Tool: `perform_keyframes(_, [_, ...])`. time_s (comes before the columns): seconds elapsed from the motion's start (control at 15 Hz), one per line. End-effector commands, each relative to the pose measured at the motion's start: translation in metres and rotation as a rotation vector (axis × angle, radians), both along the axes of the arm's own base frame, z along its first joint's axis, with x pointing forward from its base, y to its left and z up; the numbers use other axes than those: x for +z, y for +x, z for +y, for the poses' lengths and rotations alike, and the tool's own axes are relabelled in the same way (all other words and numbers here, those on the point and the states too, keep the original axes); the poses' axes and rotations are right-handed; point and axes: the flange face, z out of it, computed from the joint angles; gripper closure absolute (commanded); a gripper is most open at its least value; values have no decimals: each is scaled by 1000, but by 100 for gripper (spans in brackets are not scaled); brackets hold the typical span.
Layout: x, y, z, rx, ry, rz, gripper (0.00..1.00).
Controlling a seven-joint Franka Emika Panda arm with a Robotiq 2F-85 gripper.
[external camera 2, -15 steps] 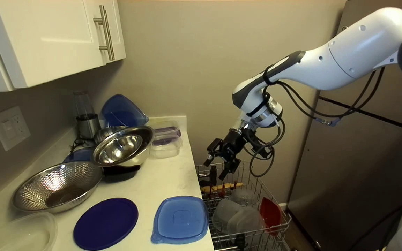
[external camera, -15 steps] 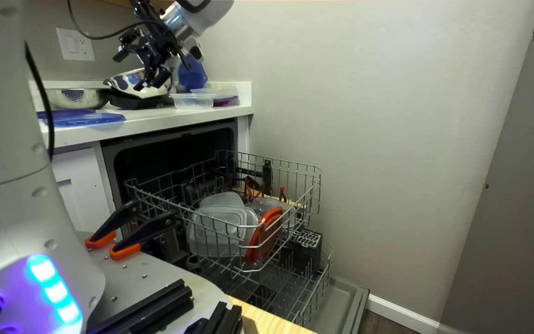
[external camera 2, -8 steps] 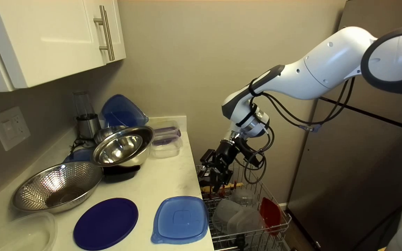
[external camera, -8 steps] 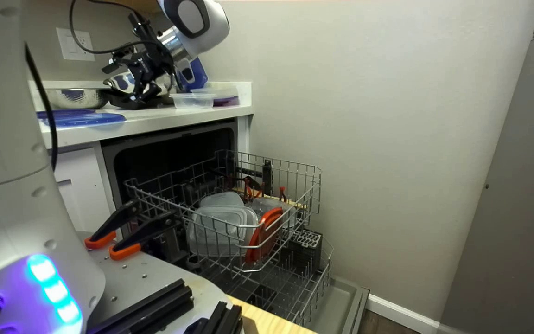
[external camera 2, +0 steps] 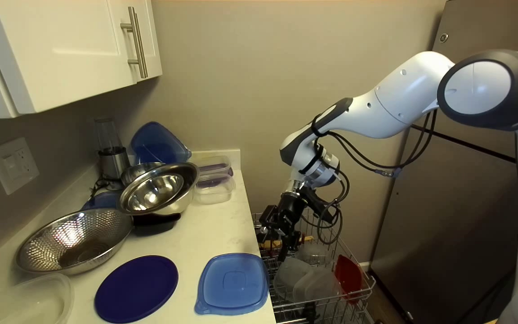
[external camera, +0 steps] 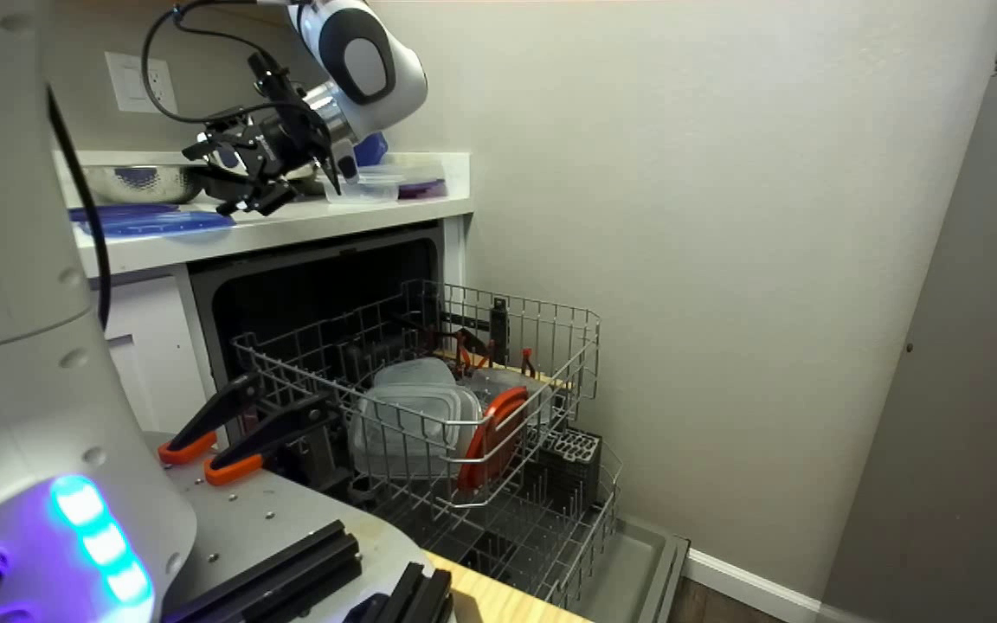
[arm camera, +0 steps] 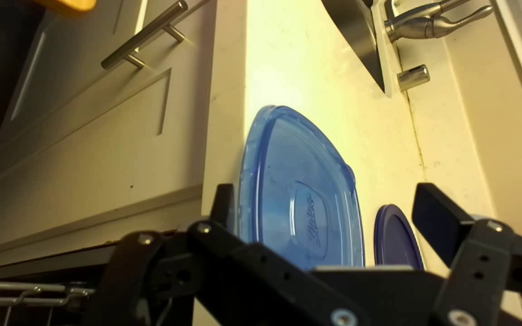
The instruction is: Put one lid in the dishwasher
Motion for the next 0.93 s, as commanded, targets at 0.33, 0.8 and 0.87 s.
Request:
perform_keyframes(0.33, [-19, 11, 4, 38, 7, 17, 0])
perform_keyframes(0.8, [-19, 17, 5, 18, -6, 6, 0])
perform_keyframes(0.87, [-19, 18, 5, 18, -6, 6, 0])
